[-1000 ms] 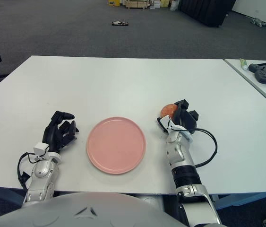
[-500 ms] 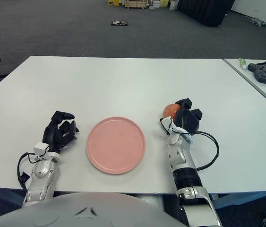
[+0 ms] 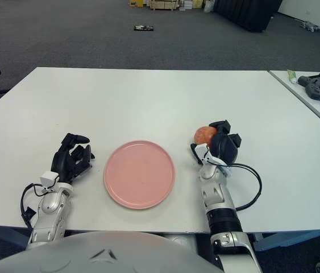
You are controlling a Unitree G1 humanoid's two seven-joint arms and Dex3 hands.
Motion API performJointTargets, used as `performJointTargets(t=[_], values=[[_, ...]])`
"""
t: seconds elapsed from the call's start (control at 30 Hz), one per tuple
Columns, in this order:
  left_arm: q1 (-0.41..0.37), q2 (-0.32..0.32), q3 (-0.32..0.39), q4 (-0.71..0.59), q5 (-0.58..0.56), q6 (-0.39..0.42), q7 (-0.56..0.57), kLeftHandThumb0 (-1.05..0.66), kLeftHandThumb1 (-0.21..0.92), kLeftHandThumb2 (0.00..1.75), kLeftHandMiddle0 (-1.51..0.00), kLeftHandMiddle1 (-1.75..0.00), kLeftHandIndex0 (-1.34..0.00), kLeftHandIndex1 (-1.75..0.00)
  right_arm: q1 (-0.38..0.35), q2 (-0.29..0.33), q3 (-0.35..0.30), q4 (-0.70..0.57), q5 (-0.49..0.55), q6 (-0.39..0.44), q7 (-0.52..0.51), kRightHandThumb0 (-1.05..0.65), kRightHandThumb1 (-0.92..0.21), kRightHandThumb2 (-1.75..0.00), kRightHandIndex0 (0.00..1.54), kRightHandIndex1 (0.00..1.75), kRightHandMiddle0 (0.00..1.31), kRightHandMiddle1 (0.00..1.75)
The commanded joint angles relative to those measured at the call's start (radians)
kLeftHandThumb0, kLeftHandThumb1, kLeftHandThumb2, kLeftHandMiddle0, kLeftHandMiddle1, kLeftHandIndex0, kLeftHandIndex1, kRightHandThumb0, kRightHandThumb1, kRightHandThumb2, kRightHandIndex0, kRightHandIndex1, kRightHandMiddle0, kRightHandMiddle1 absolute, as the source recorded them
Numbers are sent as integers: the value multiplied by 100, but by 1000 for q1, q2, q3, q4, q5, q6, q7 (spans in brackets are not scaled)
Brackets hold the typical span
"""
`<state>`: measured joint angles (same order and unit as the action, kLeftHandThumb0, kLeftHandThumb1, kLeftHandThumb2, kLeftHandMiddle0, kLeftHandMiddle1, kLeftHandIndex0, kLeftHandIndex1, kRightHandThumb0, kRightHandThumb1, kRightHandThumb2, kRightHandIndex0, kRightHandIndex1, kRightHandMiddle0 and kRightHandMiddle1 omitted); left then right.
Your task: Put the apple into the plate.
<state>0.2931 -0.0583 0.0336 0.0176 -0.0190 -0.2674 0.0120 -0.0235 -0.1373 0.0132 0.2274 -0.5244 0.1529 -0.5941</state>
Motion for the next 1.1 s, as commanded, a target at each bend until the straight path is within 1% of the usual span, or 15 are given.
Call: performJointTargets(t=[0.0,0.1,0.13,0.2,0.27,0.33,0.4,0.53,0.73,0.87,1.07], values=[[-18,3,4,3,-5,9,4,-39,65,91,-65,-175,-36,-175,6,4,-12,-78,-3,-27,-26,0,1,-168,89,168,62,175],[-19,2,5,4,-7,9,3,-39,65,91,-65,-175,-36,-175,16,10,-4,-114,-22,-15,-32,0,4,-170,90,168,64,175],[-19,2,5,5,-8,8,2,-39,65,91,-65,-175,-36,-175,27,20,4,-157,-36,4,-28,0,4,-171,91,168,64,175],[-20,2,5,6,-9,5,0,-39,65,91,-65,-175,-36,-175,33,22,7,-176,-42,3,-30,0,6,-172,92,167,66,175],[-20,3,4,7,-10,2,-1,-39,65,91,-64,-175,-36,-175,58,35,15,-251,-53,17,-16,0,6,-173,93,167,66,175],[-19,3,4,8,-9,1,-2,-39,64,91,-64,-175,-36,-175,67,38,13,-266,-41,-7,-14,0,7,-173,93,167,66,175],[-19,4,3,8,-7,0,-1,-39,64,91,-64,-175,-37,-175,94,62,32,-342,-53,7,-3,0,6,-172,92,167,66,175],[-19,4,1,9,-3,-2,0,-39,64,91,-63,-175,-37,-175,113,69,34,-380,-33,-23,18,0,3,-169,90,168,63,175],[-21,5,1,17,2,-8,2,-39,64,91,-64,-175,-37,-175,153,89,59,-462,0,-77,74,0,0,-166,87,169,61,175],[-21,2,0,20,-7,-20,-3,-39,64,91,-65,-175,-37,-175,175,87,89,-502,14,-117,122,0,-1,-165,86,170,60,175],[-21,0,-1,21,-2,-17,3,-39,64,92,-65,-175,-37,-175,203,59,133,-526,31,-215,201,0,-2,-165,85,171,60,175]])
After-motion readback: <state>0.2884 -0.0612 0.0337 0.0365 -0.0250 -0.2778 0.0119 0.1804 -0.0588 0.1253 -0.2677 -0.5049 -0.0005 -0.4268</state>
